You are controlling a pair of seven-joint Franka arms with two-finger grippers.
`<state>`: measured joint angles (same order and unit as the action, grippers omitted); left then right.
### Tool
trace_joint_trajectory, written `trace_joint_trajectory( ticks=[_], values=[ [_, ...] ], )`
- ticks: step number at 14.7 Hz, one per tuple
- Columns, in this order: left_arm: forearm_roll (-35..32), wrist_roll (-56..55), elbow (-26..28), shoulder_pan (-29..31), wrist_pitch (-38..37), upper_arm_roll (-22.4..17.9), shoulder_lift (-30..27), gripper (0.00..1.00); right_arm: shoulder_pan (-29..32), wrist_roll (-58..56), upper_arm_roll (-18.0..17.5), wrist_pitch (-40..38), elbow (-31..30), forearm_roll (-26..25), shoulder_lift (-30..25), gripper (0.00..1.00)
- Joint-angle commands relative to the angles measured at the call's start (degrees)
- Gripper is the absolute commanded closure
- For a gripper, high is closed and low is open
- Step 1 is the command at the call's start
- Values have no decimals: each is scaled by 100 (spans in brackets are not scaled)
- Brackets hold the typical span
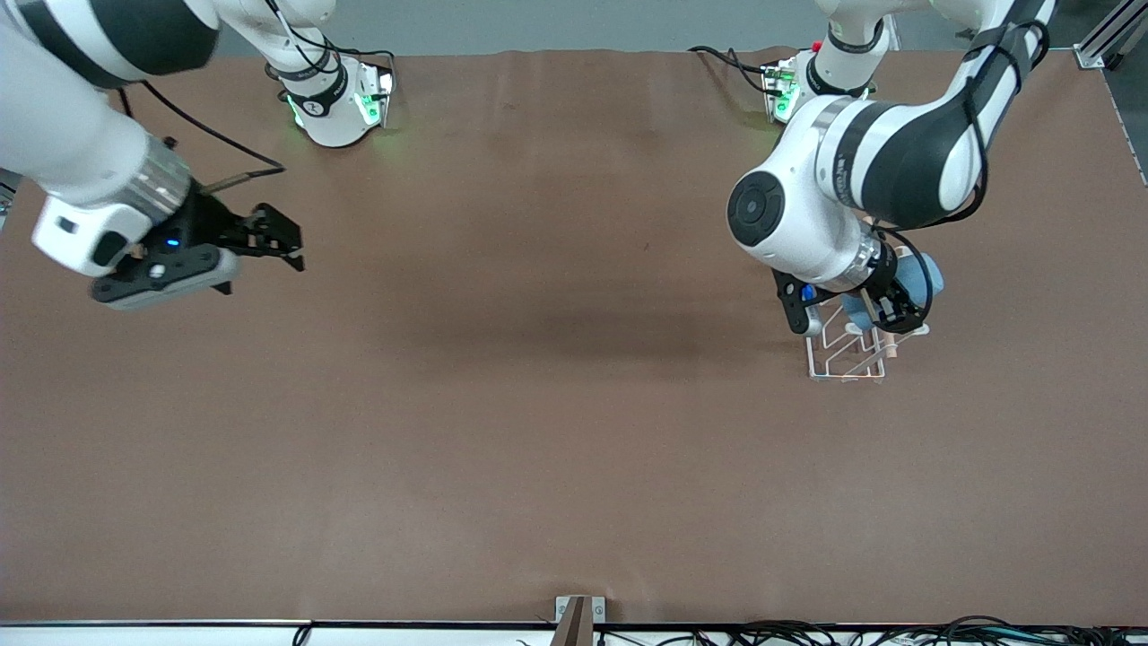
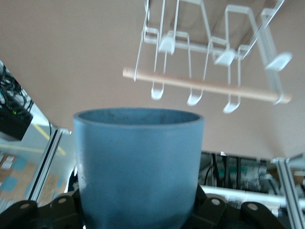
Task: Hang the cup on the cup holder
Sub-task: 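Carry the blue cup with the left gripper over the cup holder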
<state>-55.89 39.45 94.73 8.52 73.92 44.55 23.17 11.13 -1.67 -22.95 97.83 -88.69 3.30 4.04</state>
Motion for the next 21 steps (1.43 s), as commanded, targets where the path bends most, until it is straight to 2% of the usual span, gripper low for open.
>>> trace_joint_trajectory(
  ticks=[1, 3, 6, 10, 14, 18, 21],
  values=[
    [-623, 107, 97, 18, -229, 36, 424, 57, -733, 9, 1236, -281, 449, -49, 0, 0],
    [-1002, 107, 352, -16, -264, 36, 574, 57, -892, 0, 1669, -518, 703, -4, 0, 0],
    [-1249, 107, 388, -69, -273, 36, 820, 57, -902, 52, 1890, -1334, 1117, -92, -34, 0],
    [-1460, 63, 397, -131, -404, 27, 1145, 57, -1252, 35, 2592, -1618, 811, -128, -544, 0],
    [-1653, 36, 397, -166, -695, 27, 1409, 56, -1289, 26, 2594, -1618, 783, -486, -580, 0],
    [-1689, -174, 397, -219, -704, 27, 1585, 55, -1201, -18, 2585, -1609, 898, -453, -544, 0],
    [-1741, -376, 397, -236, -704, -52, 1752, 48, -1236, -9, 2602, -1600, 845, -418, -509, 0]
  ],
)
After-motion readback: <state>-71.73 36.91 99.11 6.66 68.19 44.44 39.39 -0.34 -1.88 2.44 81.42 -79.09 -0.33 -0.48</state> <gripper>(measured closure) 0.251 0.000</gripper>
